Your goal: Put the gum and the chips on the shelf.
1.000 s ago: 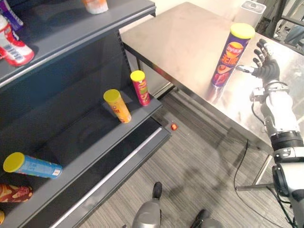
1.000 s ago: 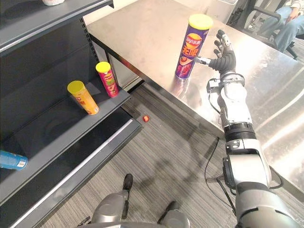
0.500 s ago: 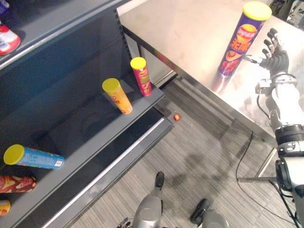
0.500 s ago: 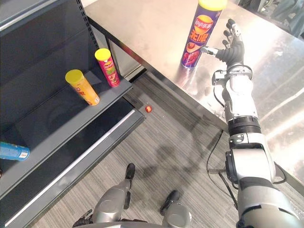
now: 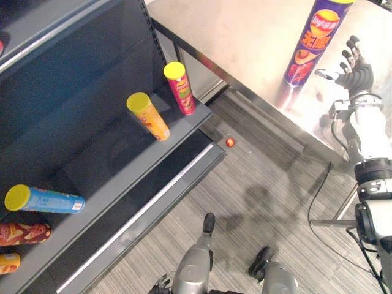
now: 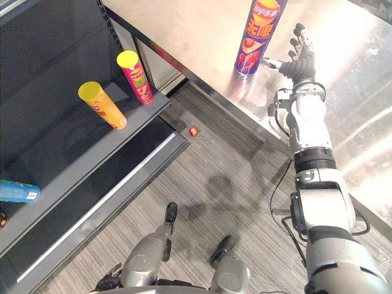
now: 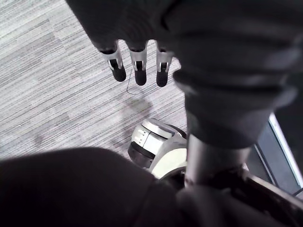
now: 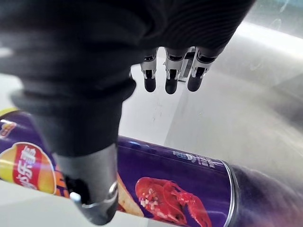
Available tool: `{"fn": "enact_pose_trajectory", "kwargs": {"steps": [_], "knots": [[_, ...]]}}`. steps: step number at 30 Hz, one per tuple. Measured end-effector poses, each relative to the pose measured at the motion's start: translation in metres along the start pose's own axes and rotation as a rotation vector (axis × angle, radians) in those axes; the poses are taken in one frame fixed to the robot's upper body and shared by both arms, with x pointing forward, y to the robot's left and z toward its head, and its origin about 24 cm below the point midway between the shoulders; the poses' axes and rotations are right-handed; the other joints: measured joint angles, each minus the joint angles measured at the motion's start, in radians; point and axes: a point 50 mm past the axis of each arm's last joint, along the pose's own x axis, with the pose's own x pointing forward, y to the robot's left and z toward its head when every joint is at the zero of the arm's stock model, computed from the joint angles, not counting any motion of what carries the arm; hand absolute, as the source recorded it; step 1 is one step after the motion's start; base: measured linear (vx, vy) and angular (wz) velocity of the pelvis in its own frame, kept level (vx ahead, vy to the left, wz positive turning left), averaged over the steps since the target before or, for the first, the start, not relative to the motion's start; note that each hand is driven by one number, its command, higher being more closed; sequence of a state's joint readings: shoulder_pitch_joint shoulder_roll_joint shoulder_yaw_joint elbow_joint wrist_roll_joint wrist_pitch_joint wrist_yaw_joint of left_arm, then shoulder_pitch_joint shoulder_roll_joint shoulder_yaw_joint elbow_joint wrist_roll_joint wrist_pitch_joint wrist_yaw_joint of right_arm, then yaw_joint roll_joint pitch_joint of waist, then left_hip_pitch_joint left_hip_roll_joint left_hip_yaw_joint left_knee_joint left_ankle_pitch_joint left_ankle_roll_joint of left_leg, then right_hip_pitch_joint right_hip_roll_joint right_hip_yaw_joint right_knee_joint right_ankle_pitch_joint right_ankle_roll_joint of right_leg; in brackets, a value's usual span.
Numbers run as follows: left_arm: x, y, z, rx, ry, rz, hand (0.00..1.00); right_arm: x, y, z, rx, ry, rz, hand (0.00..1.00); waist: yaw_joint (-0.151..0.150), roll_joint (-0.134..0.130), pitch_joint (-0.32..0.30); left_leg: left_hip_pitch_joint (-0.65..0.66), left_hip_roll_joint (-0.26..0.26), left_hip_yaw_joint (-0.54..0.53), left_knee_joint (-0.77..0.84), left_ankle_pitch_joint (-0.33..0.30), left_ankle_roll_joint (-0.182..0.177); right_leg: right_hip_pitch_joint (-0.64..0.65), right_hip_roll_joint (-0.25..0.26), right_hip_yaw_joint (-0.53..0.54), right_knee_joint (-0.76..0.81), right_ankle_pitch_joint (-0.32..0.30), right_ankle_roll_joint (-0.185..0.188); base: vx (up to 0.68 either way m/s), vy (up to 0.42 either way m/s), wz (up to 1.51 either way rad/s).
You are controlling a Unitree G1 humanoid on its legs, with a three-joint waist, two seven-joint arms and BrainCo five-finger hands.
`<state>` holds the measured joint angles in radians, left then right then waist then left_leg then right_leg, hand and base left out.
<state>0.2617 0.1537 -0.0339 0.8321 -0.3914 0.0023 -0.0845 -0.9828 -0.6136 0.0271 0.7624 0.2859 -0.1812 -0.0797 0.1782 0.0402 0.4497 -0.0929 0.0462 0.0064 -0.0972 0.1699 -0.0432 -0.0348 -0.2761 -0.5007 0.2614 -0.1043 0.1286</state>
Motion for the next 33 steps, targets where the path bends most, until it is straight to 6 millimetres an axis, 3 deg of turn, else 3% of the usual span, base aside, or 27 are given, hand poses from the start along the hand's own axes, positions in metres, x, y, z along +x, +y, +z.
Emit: {"fn": "enact_pose_trajectory", "kwargs": {"steps": [15,16,23,33], "knots": [[0.001,-0.003,0.002,0.009,-0.009,-0.013,0.00,0.011,0.005,0.017,-0.003,-0.048,0.008,0.00,0.021,0.011,0.007,-0.008,-0.013,-0.046,0.000,0.009,-0.004,0.000,-0.026,-0.044,0.066,-0.049,-0.001,0.01,-0.059,0.10],[0.001,-0.003,0.002,0.009,-0.009,-0.013,0.00,0.011,0.005,0.017,-0.003,-0.047,0.007,1.00,0.021,0.012,0.007,-0.008,-0.014,-0.046,0.000,0.009,-0.004,0.000,-0.027,-0.044,0.066,-0.050,-0.001,0.00,-0.051,0.02],[0.001,-0.005,0.002,0.015,-0.007,-0.020,0.00,0.012,0.000,0.019,-0.007,-0.056,-0.037,1.00,0.022,0.027,0.015,-0.010,-0.014,-0.048,0.000,0.011,-0.004,-0.002,-0.028,-0.045,0.069,-0.051,-0.002,0.00,-0.046,0.01],[0.001,-0.006,0.003,0.022,-0.008,-0.026,0.00,0.013,0.001,0.025,-0.002,-0.087,-0.040,1.00,0.022,0.028,0.016,-0.021,-0.012,-0.046,0.000,0.012,-0.004,-0.015,-0.027,-0.045,0.073,-0.053,-0.003,0.01,-0.055,0.00]]}}
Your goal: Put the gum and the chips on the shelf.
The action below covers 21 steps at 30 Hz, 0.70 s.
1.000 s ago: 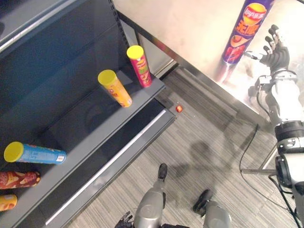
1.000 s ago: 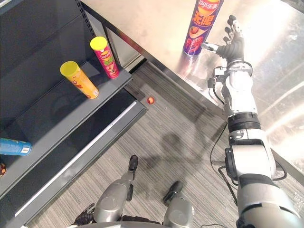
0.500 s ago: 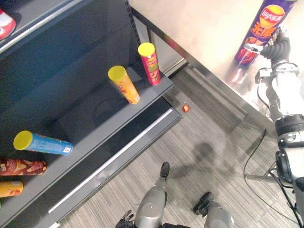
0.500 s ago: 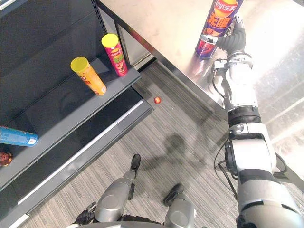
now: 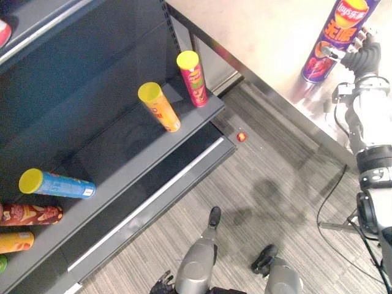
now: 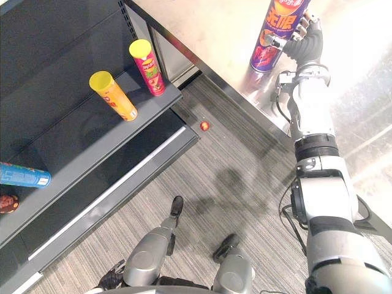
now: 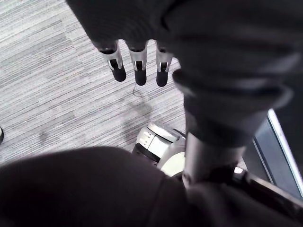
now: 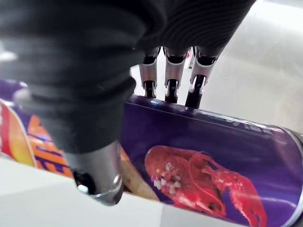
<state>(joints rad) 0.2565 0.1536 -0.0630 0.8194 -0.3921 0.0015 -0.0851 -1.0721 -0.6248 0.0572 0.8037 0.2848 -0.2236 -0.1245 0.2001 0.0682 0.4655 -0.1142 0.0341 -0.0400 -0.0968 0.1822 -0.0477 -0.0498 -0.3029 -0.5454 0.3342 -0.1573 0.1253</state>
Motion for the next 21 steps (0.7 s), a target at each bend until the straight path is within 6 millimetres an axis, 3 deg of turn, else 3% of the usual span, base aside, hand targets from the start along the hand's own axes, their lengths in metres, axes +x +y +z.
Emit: {"fn": "enact_pose_trajectory", "kwargs": {"steps": [7,12,16,18,21], "knots": [[0.000,0.000,0.000,0.000,0.000,0.000,0.00,0.000,0.001,0.001,-0.006,-0.009,-0.004,1.00,-0.001,0.000,0.000,0.008,0.006,0.009,0.000,-0.001,-0.001,0.002,0.006,0.010,-0.001,0.000,-0.001,0.00,-0.039,-0.04],[0.000,0.000,0.000,0.001,0.000,0.000,0.00,-0.003,0.005,0.013,-0.029,-0.099,-0.005,1.00,-0.003,0.000,-0.001,0.026,0.015,0.032,-0.001,-0.004,-0.006,0.005,0.015,0.033,-0.005,0.000,-0.002,0.01,-0.032,-0.14],[0.000,0.001,0.000,0.004,0.003,0.005,0.00,-0.017,0.015,0.033,-0.009,-0.229,0.050,1.00,-0.009,-0.006,-0.009,0.039,0.029,0.047,-0.001,-0.010,-0.013,0.014,0.033,0.044,-0.021,0.001,-0.002,0.02,-0.078,-0.13],[-0.001,0.006,-0.006,0.005,0.032,0.026,0.00,-0.039,0.033,0.027,0.031,-0.250,0.130,1.00,-0.014,-0.028,-0.062,0.049,0.039,0.067,-0.001,-0.018,-0.021,0.021,0.046,0.058,-0.041,0.002,-0.004,0.08,-0.121,-0.23],[-0.004,0.014,-0.008,0.003,0.036,0.049,0.00,-0.055,0.047,0.020,0.082,-0.233,0.195,1.00,-0.028,-0.052,-0.101,0.057,0.052,0.084,-0.001,-0.022,-0.026,0.032,0.062,0.063,-0.063,0.008,-0.008,0.05,-0.064,-0.11]]}}
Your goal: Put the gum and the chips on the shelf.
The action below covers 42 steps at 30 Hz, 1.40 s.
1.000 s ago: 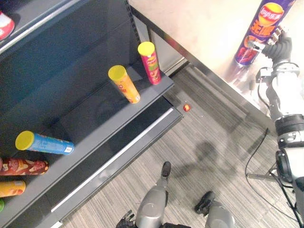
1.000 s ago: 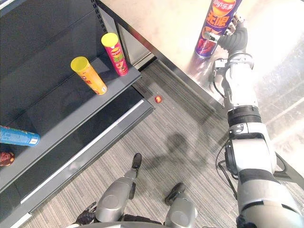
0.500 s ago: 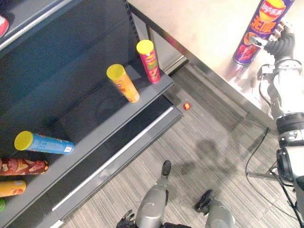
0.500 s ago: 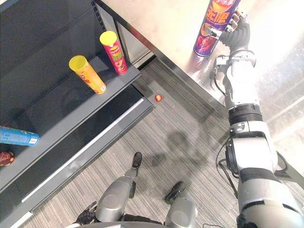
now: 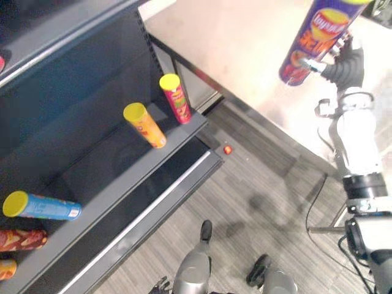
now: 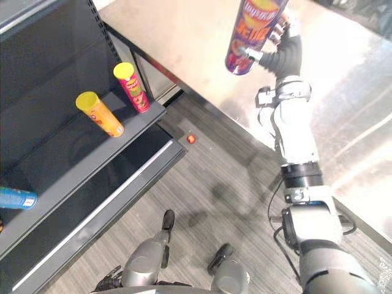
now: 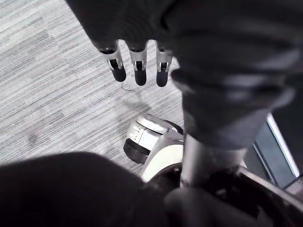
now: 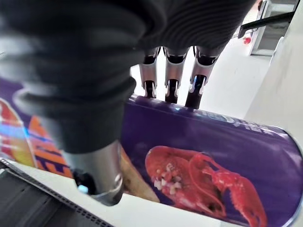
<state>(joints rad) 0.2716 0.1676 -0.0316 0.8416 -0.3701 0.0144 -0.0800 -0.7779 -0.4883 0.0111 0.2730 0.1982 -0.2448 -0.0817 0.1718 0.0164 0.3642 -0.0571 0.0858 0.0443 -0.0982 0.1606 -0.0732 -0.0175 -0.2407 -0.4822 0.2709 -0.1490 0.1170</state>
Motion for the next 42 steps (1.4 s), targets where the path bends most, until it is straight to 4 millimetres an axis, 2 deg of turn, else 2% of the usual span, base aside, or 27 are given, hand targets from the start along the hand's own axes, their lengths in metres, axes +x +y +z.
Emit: {"fn": "enact_pose_trajectory", "kwargs": {"steps": [2,8,11,19,22,24,27,28,31,34,37,39,42], "knots": [[-0.001,0.002,-0.002,0.003,0.009,0.006,0.00,-0.006,0.007,0.000,0.025,0.005,0.030,1.00,-0.005,-0.006,-0.010,0.012,0.007,0.006,-0.002,-0.005,-0.005,0.014,0.008,0.005,-0.016,0.006,-0.003,0.01,-0.051,-0.13],[-0.006,0.012,-0.019,-0.023,0.065,0.039,0.00,-0.048,0.031,-0.002,0.150,0.032,0.168,1.00,-0.011,-0.031,-0.090,0.028,0.034,0.044,-0.006,-0.020,-0.016,0.022,0.044,0.042,-0.068,0.020,-0.006,-0.01,-0.047,-0.21],[-0.010,0.016,-0.026,-0.037,0.082,0.057,0.00,-0.060,0.042,-0.003,0.186,0.047,0.215,1.00,-0.027,-0.044,-0.114,0.032,0.044,0.054,-0.006,-0.023,-0.020,0.029,0.059,0.050,-0.092,0.034,-0.013,0.01,-0.039,-0.13],[-0.013,0.020,-0.036,-0.043,0.113,0.076,0.00,-0.105,0.083,-0.009,0.326,0.130,0.425,1.00,-0.032,-0.054,-0.166,0.042,0.055,0.063,-0.006,-0.037,-0.024,0.062,0.085,0.056,-0.167,0.068,-0.014,0.01,-0.021,-0.05],[-0.014,0.021,-0.038,-0.044,0.122,0.081,0.00,-0.127,0.103,-0.013,0.397,0.190,0.494,1.00,-0.032,-0.057,-0.183,0.043,0.054,0.073,-0.006,-0.038,-0.025,0.064,0.085,0.061,-0.180,0.074,-0.013,0.03,-0.011,-0.06],[-0.014,0.021,-0.041,-0.045,0.131,0.087,0.00,-0.150,0.116,-0.020,0.447,0.267,0.527,1.00,-0.033,-0.055,-0.188,0.055,0.048,0.078,-0.006,-0.041,-0.025,0.084,0.087,0.063,-0.199,0.083,-0.010,0.05,0.005,-0.06],[-0.015,0.022,-0.043,-0.044,0.138,0.095,0.00,-0.193,0.134,-0.040,0.496,0.453,0.560,1.00,-0.035,-0.054,-0.203,0.063,0.044,0.083,-0.006,-0.047,-0.026,0.095,0.087,0.066,-0.219,0.087,-0.005,0.02,0.002,-0.03],[-0.015,0.022,-0.043,-0.044,0.139,0.096,0.00,-0.201,0.136,-0.044,0.501,0.489,0.561,1.00,-0.035,-0.053,-0.205,0.063,0.044,0.083,-0.006,-0.048,-0.026,0.095,0.086,0.066,-0.220,0.087,-0.005,0.00,0.000,0.00],[-0.015,0.020,-0.045,-0.045,0.143,0.105,0.00,-0.245,0.143,-0.061,0.448,0.666,0.562,1.00,-0.040,-0.047,-0.210,0.064,0.044,0.084,-0.006,-0.051,-0.028,0.098,0.087,0.066,-0.226,0.088,-0.003,0.00,0.000,0.00],[-0.016,0.021,-0.048,-0.047,0.152,0.111,0.00,-0.265,0.141,-0.069,0.356,0.739,0.540,1.00,-0.060,-0.045,-0.211,0.070,0.043,0.086,-0.006,-0.054,-0.028,0.110,0.089,0.067,-0.236,0.091,-0.002,0.01,-0.003,-0.01],[-0.016,0.020,-0.051,-0.044,0.162,0.112,0.00,-0.283,0.131,-0.075,0.270,0.791,0.481,1.00,-0.063,-0.035,-0.223,0.080,0.045,0.108,-0.006,-0.066,-0.028,0.109,0.089,0.088,-0.237,0.092,-0.001,0.03,-0.005,-0.17],[-0.017,0.020,-0.052,-0.044,0.169,0.116,0.00,-0.291,0.126,-0.078,0.250,0.825,0.439,1.00,-0.081,-0.030,-0.230,0.081,0.045,0.110,-0.006,-0.069,-0.027,0.110,0.090,0.090,-0.238,0.093,-0.001,0.02,-0.006,-0.07],[-0.016,0.021,-0.052,-0.044,0.167,0.120,0.00,-0.298,0.118,-0.080,0.205,0.838,0.391,1.00,-0.089,-0.024,-0.235,0.082,0.047,0.113,-0.006,-0.071,-0.030,0.110,0.096,0.095,-0.244,0.095,-0.005,0.04,-0.017,-0.07]]}}
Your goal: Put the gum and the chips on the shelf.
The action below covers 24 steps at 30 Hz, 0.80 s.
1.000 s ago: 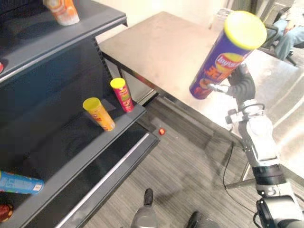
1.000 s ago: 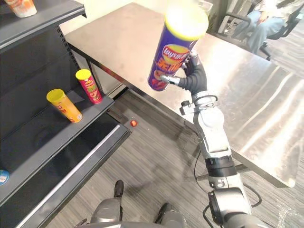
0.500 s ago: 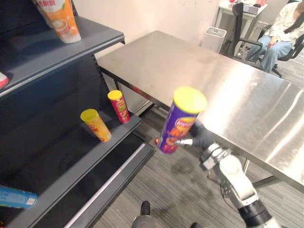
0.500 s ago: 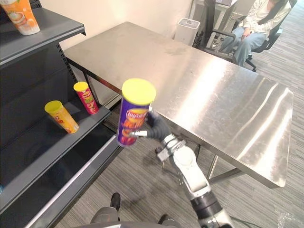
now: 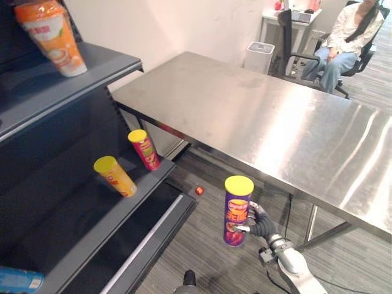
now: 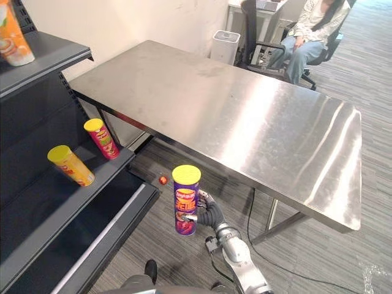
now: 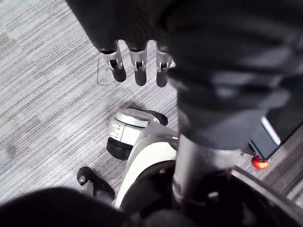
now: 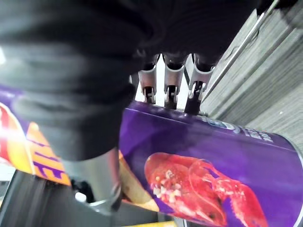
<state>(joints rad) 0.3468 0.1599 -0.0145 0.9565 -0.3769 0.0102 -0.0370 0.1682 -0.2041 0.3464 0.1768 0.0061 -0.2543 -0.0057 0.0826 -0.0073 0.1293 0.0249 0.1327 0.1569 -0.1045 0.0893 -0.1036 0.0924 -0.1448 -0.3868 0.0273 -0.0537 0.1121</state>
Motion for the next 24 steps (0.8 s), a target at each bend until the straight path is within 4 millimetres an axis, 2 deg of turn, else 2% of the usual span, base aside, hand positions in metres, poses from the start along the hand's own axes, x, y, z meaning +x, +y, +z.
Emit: {"fn": "enact_pose_trajectory", "kwargs": {"steps": [9,14,19,23,24], "knots": [[0.000,0.001,0.000,-0.004,0.001,0.017,0.00,-0.002,-0.013,0.010,0.012,-0.100,-0.131,1.00,-0.002,0.006,-0.012,0.018,0.001,0.002,0.000,-0.008,-0.006,0.020,0.003,0.002,-0.013,0.001,-0.001,0.03,-0.010,-0.02],[0.000,0.001,-0.001,-0.007,0.001,0.024,0.00,-0.001,-0.015,0.018,0.014,-0.147,-0.141,1.00,-0.001,0.006,-0.013,0.014,-0.001,-0.007,0.000,-0.008,-0.005,0.022,0.003,-0.009,-0.012,0.001,-0.001,0.00,-0.005,0.06],[-0.001,0.003,-0.004,-0.023,0.009,0.030,0.00,0.004,-0.017,0.042,0.013,-0.255,-0.138,1.00,0.001,0.007,-0.014,0.009,-0.009,-0.054,0.000,-0.005,-0.003,0.043,0.000,-0.055,-0.007,-0.009,0.001,0.00,-0.012,0.27],[-0.002,0.001,-0.007,-0.081,0.012,0.029,0.00,0.017,-0.018,0.065,0.032,-0.350,-0.116,1.00,0.010,0.010,-0.012,-0.020,-0.010,-0.112,0.008,0.018,0.000,0.048,-0.005,-0.114,0.027,-0.033,-0.002,-0.02,-0.027,0.46],[-0.002,-0.002,-0.009,-0.091,0.013,0.026,0.00,0.024,-0.020,0.076,0.017,-0.393,-0.100,1.00,0.015,0.013,-0.006,-0.032,-0.006,-0.138,0.008,0.029,-0.002,0.047,-0.008,-0.140,0.043,-0.043,-0.007,-0.04,-0.035,0.52]]}}
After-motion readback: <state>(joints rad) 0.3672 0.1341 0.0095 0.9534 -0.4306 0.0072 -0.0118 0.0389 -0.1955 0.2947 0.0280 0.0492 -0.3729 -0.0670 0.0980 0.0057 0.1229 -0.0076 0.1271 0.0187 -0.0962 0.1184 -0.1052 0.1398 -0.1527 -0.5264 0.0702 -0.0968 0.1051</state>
